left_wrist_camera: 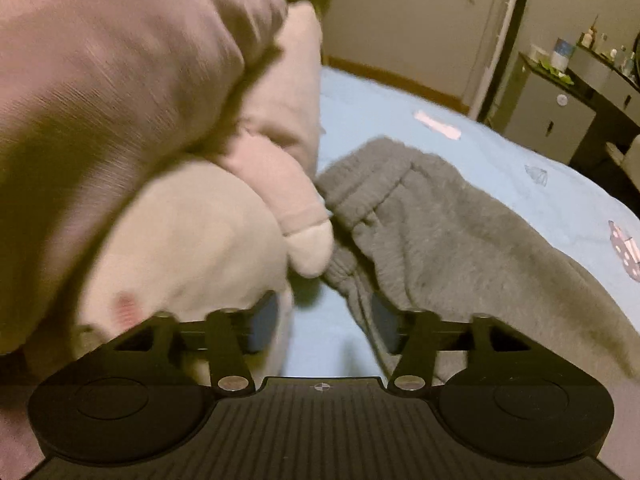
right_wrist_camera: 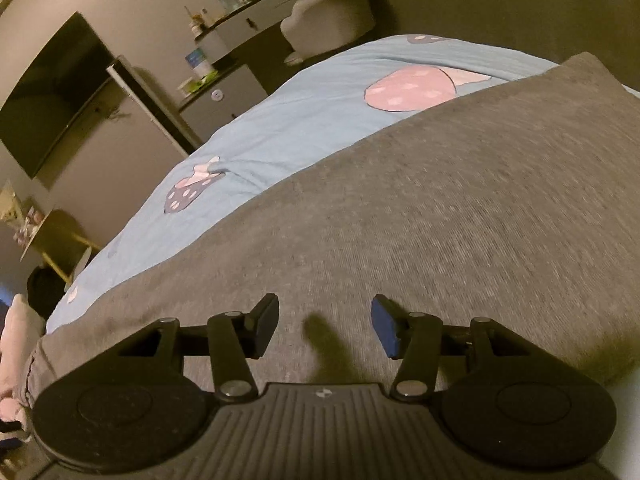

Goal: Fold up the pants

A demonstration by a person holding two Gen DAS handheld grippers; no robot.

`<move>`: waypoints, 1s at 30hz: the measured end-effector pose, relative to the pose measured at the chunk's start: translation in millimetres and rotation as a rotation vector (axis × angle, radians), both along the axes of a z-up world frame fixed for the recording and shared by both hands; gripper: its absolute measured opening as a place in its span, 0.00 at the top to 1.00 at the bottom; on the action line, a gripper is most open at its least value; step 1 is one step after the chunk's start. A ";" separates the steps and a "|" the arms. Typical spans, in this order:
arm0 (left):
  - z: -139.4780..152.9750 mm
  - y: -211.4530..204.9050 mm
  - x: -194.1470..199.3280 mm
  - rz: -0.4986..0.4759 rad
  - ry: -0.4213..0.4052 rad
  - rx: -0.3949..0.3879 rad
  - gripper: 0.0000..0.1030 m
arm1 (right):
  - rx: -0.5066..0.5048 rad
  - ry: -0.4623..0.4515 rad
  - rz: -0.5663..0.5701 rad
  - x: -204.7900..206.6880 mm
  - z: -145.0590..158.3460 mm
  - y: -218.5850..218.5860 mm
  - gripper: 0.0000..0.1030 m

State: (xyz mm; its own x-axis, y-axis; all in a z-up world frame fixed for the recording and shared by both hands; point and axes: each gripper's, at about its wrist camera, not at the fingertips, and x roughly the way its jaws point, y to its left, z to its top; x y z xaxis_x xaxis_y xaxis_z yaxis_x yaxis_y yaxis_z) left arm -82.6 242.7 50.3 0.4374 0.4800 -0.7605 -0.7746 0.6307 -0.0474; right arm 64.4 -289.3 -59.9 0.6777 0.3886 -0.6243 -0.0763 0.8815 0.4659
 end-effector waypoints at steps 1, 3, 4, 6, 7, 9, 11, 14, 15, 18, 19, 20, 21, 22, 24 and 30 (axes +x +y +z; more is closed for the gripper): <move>6.7 -6.7 -2.9 0.011 -0.007 0.029 0.28 | -0.002 0.002 0.006 -1.2 0.5 -0.9 0.50; 17.6 -15.4 -4.7 0.042 -0.020 0.064 0.23 | 0.012 0.011 0.016 -4.7 2.0 -4.8 0.50; 23.0 -19.9 -4.2 0.058 -0.032 0.079 0.19 | 0.030 0.015 0.016 -5.2 2.2 -7.9 0.50; 31.5 -27.3 -1.4 0.058 -0.061 0.080 0.18 | 0.057 0.020 0.014 -7.2 0.5 -15.2 0.49; 33.0 -30.7 2.7 0.054 -0.072 0.078 0.18 | 0.076 0.029 0.002 -8.3 -0.4 -20.6 0.49; 34.8 -39.7 14.0 0.047 -0.090 0.075 0.16 | 0.140 0.049 -0.038 -10.4 -0.5 -33.5 0.48; 31.1 -51.0 29.2 0.016 -0.108 0.059 0.13 | 0.157 0.045 -0.089 -14.8 1.8 -45.2 0.47; 16.4 -68.6 50.5 -0.046 -0.124 0.034 0.13 | 0.225 0.047 -0.190 -24.9 5.1 -70.2 0.46; 8.9 -74.4 56.7 -0.066 -0.114 0.034 0.13 | 0.260 0.049 -0.231 -28.9 6.0 -79.4 0.46; -14.0 -89.7 66.2 -0.133 -0.072 0.009 0.13 | 0.304 0.026 -0.339 -46.4 12.2 -107.4 0.46; -21.1 -93.3 67.0 -0.149 -0.067 -0.007 0.13 | 0.289 0.023 -0.369 -51.8 13.6 -115.1 0.44; -28.6 -96.6 68.9 -0.165 -0.063 -0.024 0.13 | 0.280 0.029 -0.405 -57.2 13.9 -124.3 0.44; -33.3 -99.1 70.0 -0.177 -0.059 -0.031 0.13 | 0.292 0.035 -0.430 -60.5 12.9 -131.3 0.44; -38.6 -103.1 71.5 -0.195 -0.056 -0.032 0.13 | 0.321 0.042 -0.456 -63.6 10.2 -140.5 0.44; -45.4 -111.2 72.4 -0.231 -0.049 -0.021 0.13 | 0.359 0.059 -0.506 -65.1 6.4 -151.0 0.44; -64.7 -112.7 66.4 -0.273 -0.077 -0.122 0.13 | 0.374 0.104 -0.595 -60.6 -2.6 -160.5 0.45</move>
State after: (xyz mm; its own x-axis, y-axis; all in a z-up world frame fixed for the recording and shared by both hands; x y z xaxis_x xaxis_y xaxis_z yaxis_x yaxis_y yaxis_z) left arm -16.2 129.9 -14.4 0.5964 0.2440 -0.7647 -0.5682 0.8013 -0.1874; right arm 3.8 -449.8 -62.5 0.7854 0.1723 -0.5945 0.4299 0.5392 0.7242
